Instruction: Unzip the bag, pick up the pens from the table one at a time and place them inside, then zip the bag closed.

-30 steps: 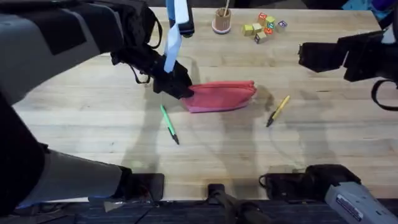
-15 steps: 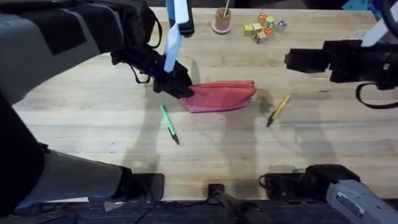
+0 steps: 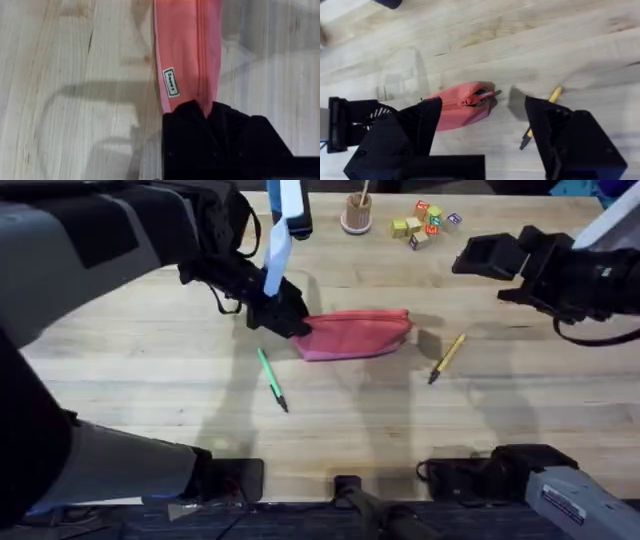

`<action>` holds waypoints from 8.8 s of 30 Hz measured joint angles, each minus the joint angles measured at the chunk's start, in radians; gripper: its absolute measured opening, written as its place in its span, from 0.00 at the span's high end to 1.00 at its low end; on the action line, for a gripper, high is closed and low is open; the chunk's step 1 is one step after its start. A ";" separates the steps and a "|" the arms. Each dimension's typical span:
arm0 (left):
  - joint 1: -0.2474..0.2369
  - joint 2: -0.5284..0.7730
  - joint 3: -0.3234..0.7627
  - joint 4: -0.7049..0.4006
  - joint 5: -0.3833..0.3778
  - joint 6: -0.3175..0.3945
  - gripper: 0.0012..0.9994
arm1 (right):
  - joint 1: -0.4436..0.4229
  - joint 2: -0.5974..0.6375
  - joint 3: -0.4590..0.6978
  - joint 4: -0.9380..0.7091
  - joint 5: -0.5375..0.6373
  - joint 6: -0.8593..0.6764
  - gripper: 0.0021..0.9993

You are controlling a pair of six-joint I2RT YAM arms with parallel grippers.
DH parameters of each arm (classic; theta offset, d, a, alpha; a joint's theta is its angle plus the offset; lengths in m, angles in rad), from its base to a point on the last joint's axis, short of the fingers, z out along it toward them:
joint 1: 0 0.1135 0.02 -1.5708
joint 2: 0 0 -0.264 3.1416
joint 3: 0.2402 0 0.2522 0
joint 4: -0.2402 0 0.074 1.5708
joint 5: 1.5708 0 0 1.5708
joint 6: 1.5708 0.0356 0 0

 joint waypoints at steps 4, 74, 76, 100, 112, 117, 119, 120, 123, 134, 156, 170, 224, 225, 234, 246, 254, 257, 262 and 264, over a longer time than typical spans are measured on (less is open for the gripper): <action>0.000 0.000 0.000 0.002 0.000 0.000 0.96 | 0.000 0.011 0.000 -0.002 0.000 0.063 0.00; 0.000 0.000 0.000 0.011 -0.001 0.000 0.96 | 0.058 0.480 0.000 0.039 -0.282 -0.032 0.00; 0.000 0.000 0.000 0.011 -0.001 0.000 0.96 | 0.058 0.511 0.000 0.039 -0.305 -0.049 0.00; 0.000 0.000 0.000 0.011 -0.001 0.000 0.96 | 0.058 0.604 0.000 0.145 -0.396 -0.089 0.38; 0.000 0.000 0.000 0.011 -0.001 0.000 0.96 | 0.058 0.604 0.000 0.145 -0.396 -0.089 0.72; 0.000 0.000 0.000 0.011 -0.001 0.000 0.96 | 0.057 0.604 0.000 0.146 -0.399 -0.086 0.82; 0.000 0.000 0.000 0.011 -0.001 0.000 0.96 | 0.057 0.604 0.000 0.145 -0.401 -0.085 0.85; 0.000 0.000 0.000 0.011 -0.001 0.000 0.96 | 0.057 0.604 0.000 0.145 -0.401 -0.085 0.87; 0.000 0.000 0.000 0.011 0.000 0.000 0.96 | 0.057 0.604 0.005 0.128 -0.404 -0.086 0.95; 0.000 0.000 0.000 0.012 0.000 0.000 0.96 | 0.058 0.575 0.064 0.030 -0.395 -0.117 0.97; 0.000 0.000 0.000 0.019 0.018 0.000 0.96 | 0.060 0.456 0.092 -0.002 -0.387 -0.124 0.97; 0.003 0.000 0.000 0.018 -0.010 0.000 0.96 | 0.288 0.419 0.093 0.062 -0.036 -0.139 0.97; 0.015 0.000 -0.002 0.004 -0.106 0.000 0.96 | 0.738 0.456 0.137 0.426 0.213 -0.025 0.97; 0.015 0.000 -0.002 0.004 -0.106 0.000 0.96 | 0.738 0.456 0.137 0.426 0.211 -0.025 0.97; 0.015 0.000 -0.002 0.008 -0.104 0.000 0.96 | 0.739 0.456 0.137 0.419 0.221 -0.024 0.91; 0.015 0.000 -0.002 0.024 -0.080 0.000 0.96 | 0.735 0.456 0.137 0.372 0.233 -0.018 0.32; 0.014 0.000 -0.002 0.033 -0.062 0.000 0.96 | 0.702 0.478 0.137 0.326 0.225 -0.010 0.00; 0.014 0.000 -0.002 0.033 -0.061 0.000 0.96 | 0.702 0.478 0.137 0.327 0.225 -0.010 0.00; 0.014 0.000 -0.002 0.033 -0.060 0.000 0.96 | 0.698 0.478 0.137 0.327 0.225 -0.010 0.00; 0.014 0.000 -0.002 0.033 -0.059 0.000 0.96 | 0.690 0.479 0.137 0.325 0.220 -0.012 0.00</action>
